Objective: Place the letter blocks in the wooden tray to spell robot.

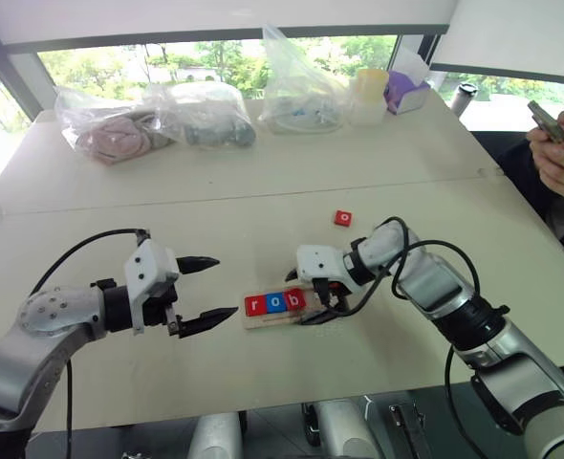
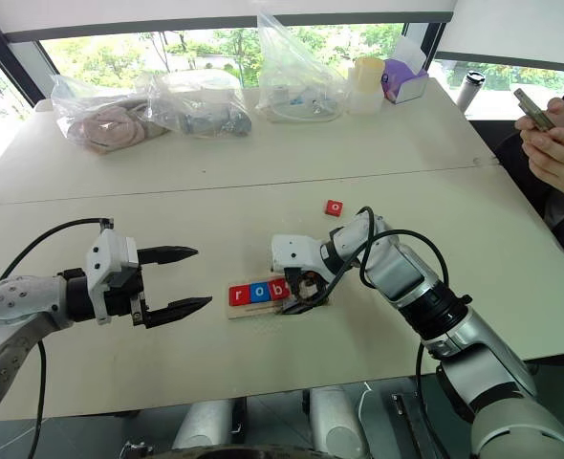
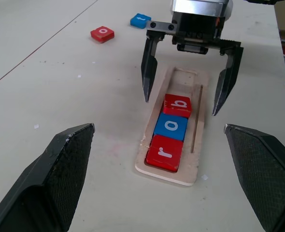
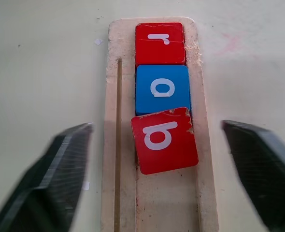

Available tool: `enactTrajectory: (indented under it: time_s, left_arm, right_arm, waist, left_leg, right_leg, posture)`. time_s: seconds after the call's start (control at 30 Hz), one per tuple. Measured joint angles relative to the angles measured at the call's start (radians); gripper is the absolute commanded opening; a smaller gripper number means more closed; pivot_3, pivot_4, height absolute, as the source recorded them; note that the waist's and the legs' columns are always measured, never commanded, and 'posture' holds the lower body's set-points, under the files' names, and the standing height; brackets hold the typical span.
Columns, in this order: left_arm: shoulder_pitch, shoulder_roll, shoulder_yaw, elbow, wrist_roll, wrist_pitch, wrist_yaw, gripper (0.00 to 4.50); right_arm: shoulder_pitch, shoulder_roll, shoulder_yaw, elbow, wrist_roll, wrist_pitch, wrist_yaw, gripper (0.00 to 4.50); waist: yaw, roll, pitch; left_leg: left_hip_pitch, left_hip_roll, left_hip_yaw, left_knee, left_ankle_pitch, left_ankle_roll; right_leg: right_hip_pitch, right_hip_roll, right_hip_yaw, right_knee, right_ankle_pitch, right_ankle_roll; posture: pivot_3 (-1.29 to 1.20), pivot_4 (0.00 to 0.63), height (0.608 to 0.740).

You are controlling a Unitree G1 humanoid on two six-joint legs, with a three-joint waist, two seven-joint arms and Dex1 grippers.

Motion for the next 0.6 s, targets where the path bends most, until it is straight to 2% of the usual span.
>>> enactTrajectory:
  time_s: [0.23, 0.4, 0.6]
  left_arm:
    - [0.000, -0.001, 0.000, 0.000, 0.000, 0.000, 0.000, 4.50]
    - [-0.001, -0.009, -0.002, 0.000, 0.000, 0.000, 0.001, 4.50]
    - [-0.001, -0.009, -0.001, 0.001, 0.000, 0.000, -0.006, 4.50]
  right_arm:
    - [-0.002, -0.002, -0.018, 0.000, 0.009, 0.014, -0.010, 4.45]
    - [-0.042, 0.033, -0.069, -0.004, 0.044, 0.084, -0.059, 4.45]
    - [-0.043, 0.069, -0.065, -0.002, 0.041, 0.099, -0.132, 4.45]
  waist:
    - [0.000, 0.000, 0.000]
    - [-0.001, 0.000, 0.000]
    - [0.000, 0.000, 0.000]
  left_leg:
    - [0.000, 0.000, 0.000, 0.000, 0.000, 0.000]
    - [0.000, 0.000, 0.000, 0.000, 0.000, 0.000]
    - [0.000, 0.000, 0.000, 0.000, 0.000, 0.000]
  right_leg:
    - [0.000, 0.000, 0.000, 0.000, 0.000, 0.000]
    - [0.000, 0.000, 0.000, 0.001, 0.000, 0.000]
    - [0.000, 0.000, 0.000, 0.001, 0.000, 0.000]
  posture:
    - [0.00, 0.150, 0.740]
    - [0.00, 0.150, 0.740]
    - [0.00, 0.150, 0.740]
